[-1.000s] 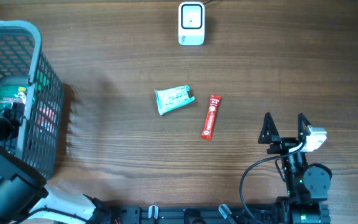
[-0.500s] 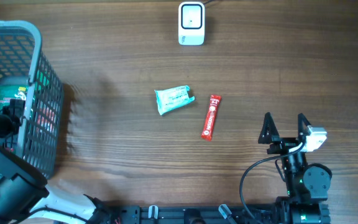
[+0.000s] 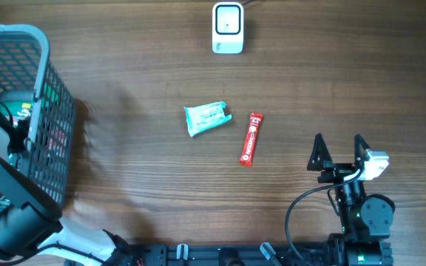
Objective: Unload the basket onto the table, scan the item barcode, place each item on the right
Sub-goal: 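Reach into the basket and grasp the orange-and-white box with the left gripper, then place the orange box on the table right of the red stick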
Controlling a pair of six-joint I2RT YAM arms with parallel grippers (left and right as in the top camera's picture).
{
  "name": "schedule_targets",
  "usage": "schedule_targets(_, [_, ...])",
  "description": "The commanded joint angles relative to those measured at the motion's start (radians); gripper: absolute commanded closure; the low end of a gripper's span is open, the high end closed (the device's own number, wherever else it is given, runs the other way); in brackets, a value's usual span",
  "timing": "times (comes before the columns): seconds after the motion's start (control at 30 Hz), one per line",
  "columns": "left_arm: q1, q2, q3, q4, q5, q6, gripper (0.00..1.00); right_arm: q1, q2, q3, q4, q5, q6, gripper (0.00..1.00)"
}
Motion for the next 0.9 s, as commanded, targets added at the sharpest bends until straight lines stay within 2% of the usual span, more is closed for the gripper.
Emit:
schedule_targets(0.0, [-0.001, 0.015, -0.017, -0.009, -0.040, 0.000, 0.20, 0.006, -0.008, -0.001, 0.002, 0.010, -0.009, 0.00])
schedule_targets(0.03, [-0.001, 0.015, -0.017, -0.009, -0.045, 0.004, 0.27, 0.006, -0.008, -0.001, 0.002, 0.010, -0.009, 0.00])
schedule_targets(0.1, [-0.001, 0.014, -0.013, -0.010, -0.058, 0.008, 0.32, 0.006, -0.008, -0.001, 0.002, 0.010, -0.009, 0.00])
schedule_targets(0.17, [-0.001, 0.014, 0.010, -0.029, -0.058, 0.007, 0.35, 0.006, -0.008, -0.001, 0.002, 0.010, -0.009, 0.01])
schedule_targets(0.27, [0.002, 0.011, 0.133, -0.137, -0.058, 0.018, 0.34, 0.006, -0.008, -0.001, 0.002, 0.010, -0.009, 0.00])
schedule_targets(0.37, [0.008, 0.010, 0.372, -0.327, -0.058, 0.019, 0.34, 0.006, -0.008, -0.001, 0.002, 0.010, -0.009, 0.00])
schedule_targets(0.63, [-0.004, -0.031, 1.186, -0.848, -0.057, 0.018, 0.34, 0.006, -0.008, -0.001, 0.002, 0.010, -0.010, 0.00])
schedule_targets(0.67, [-0.021, -0.058, 1.244, -0.871, -0.040, 0.045, 0.34, 0.006, -0.008, -0.001, 0.002, 0.010, -0.009, 0.01])
schedule_targets(0.77, [-0.124, -0.170, 1.248, -0.871, -0.005, 0.060, 0.34, 0.006, -0.008, -0.001, 0.002, 0.010, -0.009, 0.00])
schedule_targets(0.87, [-0.365, -0.229, 1.248, -0.871, -0.005, 0.047, 0.34, 0.006, -0.008, -0.001, 0.002, 0.010, -0.009, 0.00])
